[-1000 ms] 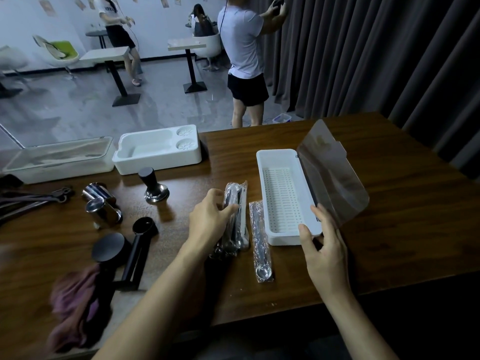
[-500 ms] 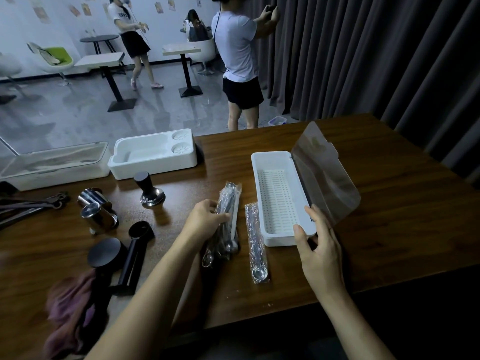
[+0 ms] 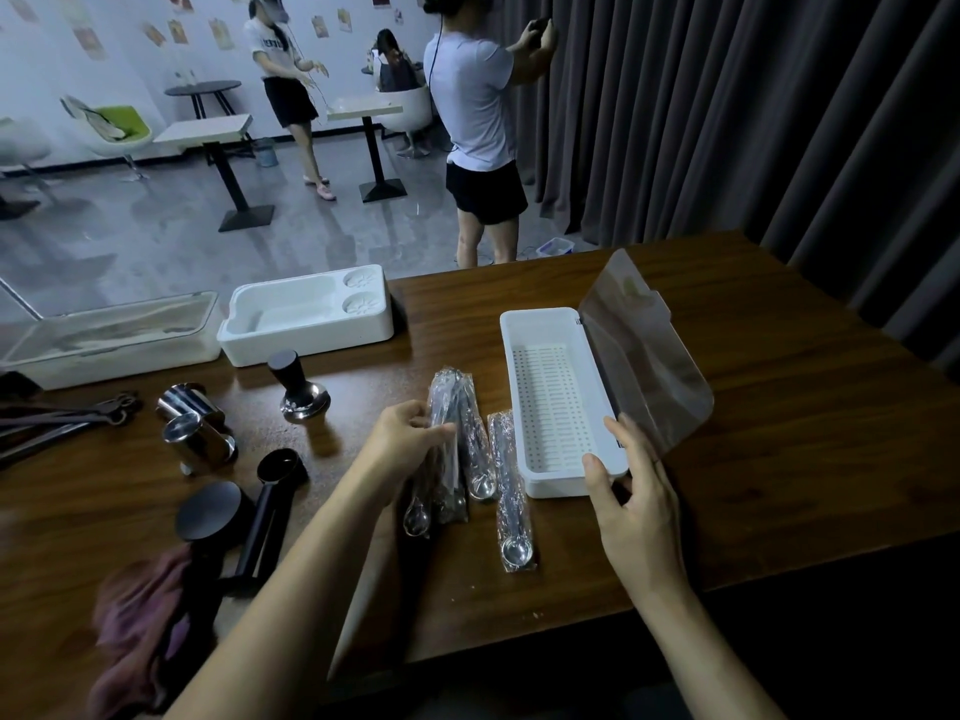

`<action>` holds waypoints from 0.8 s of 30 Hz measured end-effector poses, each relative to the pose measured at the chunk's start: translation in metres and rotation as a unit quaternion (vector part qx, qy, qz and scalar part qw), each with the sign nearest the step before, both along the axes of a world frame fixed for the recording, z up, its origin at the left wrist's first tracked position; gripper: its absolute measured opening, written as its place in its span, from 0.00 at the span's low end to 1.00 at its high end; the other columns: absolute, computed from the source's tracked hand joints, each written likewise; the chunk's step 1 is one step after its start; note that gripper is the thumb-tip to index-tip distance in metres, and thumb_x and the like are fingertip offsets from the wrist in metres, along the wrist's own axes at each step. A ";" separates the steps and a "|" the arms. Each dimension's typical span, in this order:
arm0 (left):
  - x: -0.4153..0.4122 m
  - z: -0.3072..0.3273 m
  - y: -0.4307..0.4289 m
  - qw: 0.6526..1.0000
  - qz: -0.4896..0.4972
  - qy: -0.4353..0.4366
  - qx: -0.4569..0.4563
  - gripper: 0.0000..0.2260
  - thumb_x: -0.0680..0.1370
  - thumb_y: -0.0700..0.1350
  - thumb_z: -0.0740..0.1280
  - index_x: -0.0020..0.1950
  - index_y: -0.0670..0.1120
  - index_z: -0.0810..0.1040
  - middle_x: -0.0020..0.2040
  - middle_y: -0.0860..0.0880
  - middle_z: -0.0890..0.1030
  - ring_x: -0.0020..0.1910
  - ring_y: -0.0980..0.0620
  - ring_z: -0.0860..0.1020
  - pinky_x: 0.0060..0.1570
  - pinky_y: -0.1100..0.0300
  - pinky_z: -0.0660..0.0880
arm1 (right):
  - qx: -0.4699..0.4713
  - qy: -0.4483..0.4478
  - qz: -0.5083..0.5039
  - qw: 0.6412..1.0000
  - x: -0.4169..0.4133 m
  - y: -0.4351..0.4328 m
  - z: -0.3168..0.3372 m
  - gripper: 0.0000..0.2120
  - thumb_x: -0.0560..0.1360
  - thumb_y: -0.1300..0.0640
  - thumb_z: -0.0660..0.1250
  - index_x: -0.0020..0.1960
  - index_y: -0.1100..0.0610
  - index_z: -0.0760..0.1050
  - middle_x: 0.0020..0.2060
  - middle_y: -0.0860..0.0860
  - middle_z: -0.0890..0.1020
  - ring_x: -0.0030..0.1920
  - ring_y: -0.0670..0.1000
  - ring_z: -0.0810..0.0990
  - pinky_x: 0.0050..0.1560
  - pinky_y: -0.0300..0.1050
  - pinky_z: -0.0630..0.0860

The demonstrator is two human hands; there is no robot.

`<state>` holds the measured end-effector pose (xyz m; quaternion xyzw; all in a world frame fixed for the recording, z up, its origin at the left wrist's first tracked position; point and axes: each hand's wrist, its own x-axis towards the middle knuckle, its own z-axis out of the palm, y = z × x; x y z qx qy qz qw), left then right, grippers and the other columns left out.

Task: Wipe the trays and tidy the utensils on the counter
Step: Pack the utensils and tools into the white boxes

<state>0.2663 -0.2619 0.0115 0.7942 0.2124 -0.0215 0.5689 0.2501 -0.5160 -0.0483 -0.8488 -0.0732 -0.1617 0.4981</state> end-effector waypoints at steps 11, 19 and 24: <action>0.007 0.024 0.002 0.991 0.013 -0.060 -0.123 0.19 0.82 0.41 0.69 0.70 0.50 0.66 0.53 0.40 0.84 0.43 0.46 0.84 0.38 0.56 0.83 | 0.003 0.017 0.005 1.000 0.000 0.001 0.000 0.27 0.78 0.38 0.59 0.74 0.47 0.68 0.76 0.45 0.67 0.75 0.44 0.64 0.69 0.42 0.68; 0.029 0.040 -0.029 0.973 -0.040 -0.108 -0.202 0.23 0.82 0.37 0.67 0.74 0.44 0.64 0.52 0.40 0.86 0.38 0.45 0.85 0.38 0.52 0.83 | -0.007 0.026 0.001 1.000 -0.001 0.000 0.000 0.26 0.79 0.40 0.60 0.74 0.46 0.68 0.76 0.43 0.65 0.73 0.38 0.61 0.66 0.32 0.64; 0.048 0.032 -0.054 0.968 -0.066 -0.153 -0.186 0.31 0.81 0.37 0.70 0.78 0.57 0.63 0.63 0.37 0.80 0.39 0.42 0.85 0.36 0.51 0.83 | -0.003 0.020 0.003 1.000 -0.001 0.000 0.000 0.26 0.79 0.40 0.60 0.74 0.46 0.68 0.76 0.42 0.65 0.74 0.38 0.61 0.68 0.33 0.64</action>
